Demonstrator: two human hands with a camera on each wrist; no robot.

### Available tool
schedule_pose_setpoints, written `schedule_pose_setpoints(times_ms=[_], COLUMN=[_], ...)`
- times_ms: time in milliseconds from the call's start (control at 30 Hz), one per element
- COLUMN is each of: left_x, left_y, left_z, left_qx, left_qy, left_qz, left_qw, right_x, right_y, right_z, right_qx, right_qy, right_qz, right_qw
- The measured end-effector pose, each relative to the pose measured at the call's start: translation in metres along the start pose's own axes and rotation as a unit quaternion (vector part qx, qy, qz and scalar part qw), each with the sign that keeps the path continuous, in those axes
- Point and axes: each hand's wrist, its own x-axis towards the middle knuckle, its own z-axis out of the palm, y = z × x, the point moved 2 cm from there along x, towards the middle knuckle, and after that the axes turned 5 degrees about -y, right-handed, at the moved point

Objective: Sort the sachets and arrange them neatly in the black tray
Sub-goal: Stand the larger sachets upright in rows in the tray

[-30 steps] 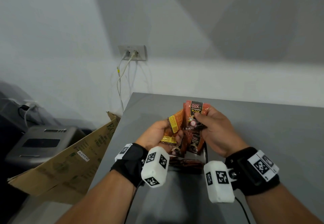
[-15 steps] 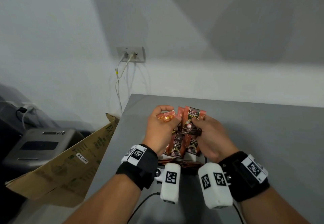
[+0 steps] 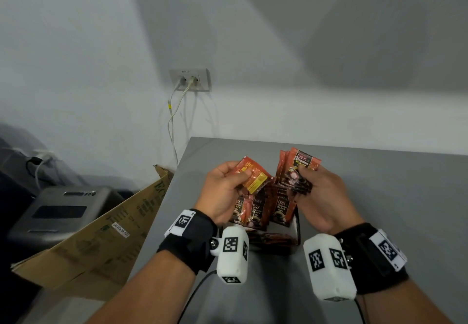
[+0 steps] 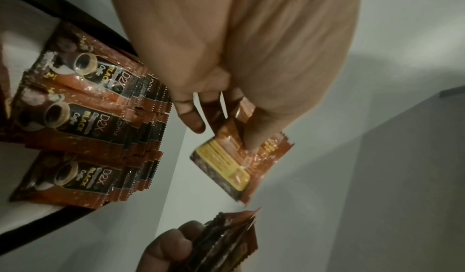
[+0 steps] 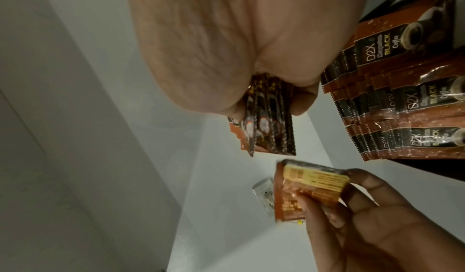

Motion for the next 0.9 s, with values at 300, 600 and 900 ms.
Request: schedule_pose_setpoints(times_ms=[300,600,900], left_x=[-0.006,-0.008,-0.011], left_y=[0.004,-0.005,-0.011], left_z=[0.013,0.030,0.028], left_qx=[-0.183,-0.083,-0.063], left_qy=[-0.042,-0.121,-0.088], left_qz=[-0.062,-0.131,-0.148], left_qw=[0.980,0.980,0.983], right_x=[-0.006,-0.020,-0.017], right_y=[-0.004,0.001,0.005], right_z=[0.005,0.030,0.026], right_qx=[0.018,-0.197,-0.570], right_qy=[-0.023,-0.098,-0.076], right_qz=[-0.010,-0.062,-0.157], right_qw=[1.000,0.973,0.803])
